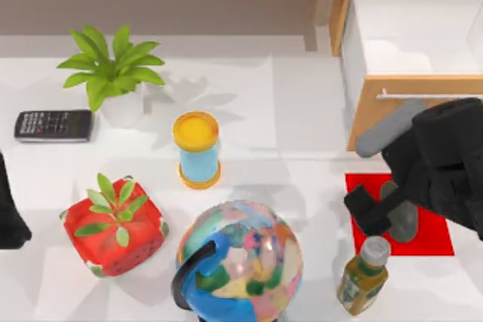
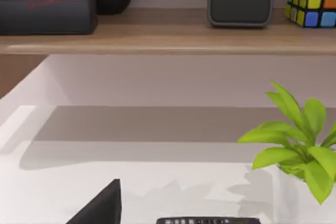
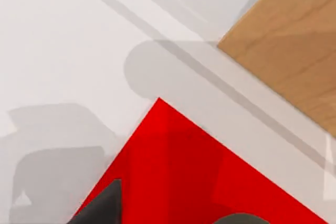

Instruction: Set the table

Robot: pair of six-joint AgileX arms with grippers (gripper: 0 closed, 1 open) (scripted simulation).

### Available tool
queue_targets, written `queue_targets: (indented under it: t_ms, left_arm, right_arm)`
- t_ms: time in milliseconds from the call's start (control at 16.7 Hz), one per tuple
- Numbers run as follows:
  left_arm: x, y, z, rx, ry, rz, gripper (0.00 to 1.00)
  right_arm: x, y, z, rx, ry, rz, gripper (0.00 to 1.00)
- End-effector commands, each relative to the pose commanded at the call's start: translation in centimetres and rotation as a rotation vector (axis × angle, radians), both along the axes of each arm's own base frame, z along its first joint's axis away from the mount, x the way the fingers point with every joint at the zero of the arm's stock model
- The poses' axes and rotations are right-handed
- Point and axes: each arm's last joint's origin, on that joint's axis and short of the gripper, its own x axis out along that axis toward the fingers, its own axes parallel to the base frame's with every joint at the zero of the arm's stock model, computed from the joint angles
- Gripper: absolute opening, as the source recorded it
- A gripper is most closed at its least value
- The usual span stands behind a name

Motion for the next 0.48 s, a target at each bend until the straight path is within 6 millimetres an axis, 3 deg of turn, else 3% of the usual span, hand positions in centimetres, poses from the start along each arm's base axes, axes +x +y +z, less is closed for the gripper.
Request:
queue_targets:
  t_ms: [480]
  left_arm:
    - [0.0,0.0,0.0,0.000,0.000,0.000,1.00]
  right_arm:
    - [-2.8,-2.1,-2.3,-0.380,-0.514,0.289,1.00]
